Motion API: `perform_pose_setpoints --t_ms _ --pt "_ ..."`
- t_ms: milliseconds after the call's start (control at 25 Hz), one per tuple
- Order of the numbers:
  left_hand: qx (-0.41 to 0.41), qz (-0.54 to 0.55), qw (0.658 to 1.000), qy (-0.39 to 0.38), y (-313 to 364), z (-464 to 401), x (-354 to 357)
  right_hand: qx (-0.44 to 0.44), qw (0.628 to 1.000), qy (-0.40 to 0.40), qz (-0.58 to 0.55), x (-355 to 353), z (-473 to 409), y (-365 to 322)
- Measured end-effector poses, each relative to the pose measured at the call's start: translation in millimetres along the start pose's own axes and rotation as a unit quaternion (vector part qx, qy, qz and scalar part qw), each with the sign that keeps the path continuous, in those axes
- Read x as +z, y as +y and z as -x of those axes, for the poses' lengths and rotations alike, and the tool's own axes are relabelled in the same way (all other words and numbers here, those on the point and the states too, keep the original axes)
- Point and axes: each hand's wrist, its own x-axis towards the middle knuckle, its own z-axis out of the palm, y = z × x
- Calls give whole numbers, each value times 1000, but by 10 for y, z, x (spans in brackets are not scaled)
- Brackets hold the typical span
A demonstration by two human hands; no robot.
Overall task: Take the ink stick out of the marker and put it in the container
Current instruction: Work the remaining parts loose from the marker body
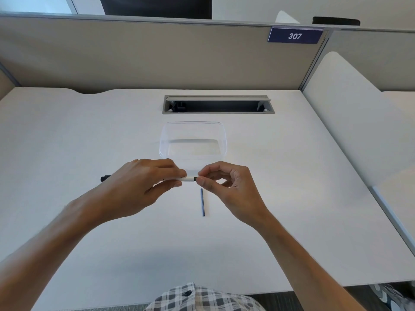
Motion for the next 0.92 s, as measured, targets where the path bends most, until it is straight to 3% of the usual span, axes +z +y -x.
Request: perform_pose_setpoints --t_ms 280,760,920 --pt "2 -27 1000 -1 3 4 17 25 998 -49 38 28 -8 23" --pt "-5 -27 1000 0 2 14 13 25 999 -39 20 -28 -23 19" --pt "-4 -39 999 6 4 32 13 7 996 -35 79 -10 -12 8"
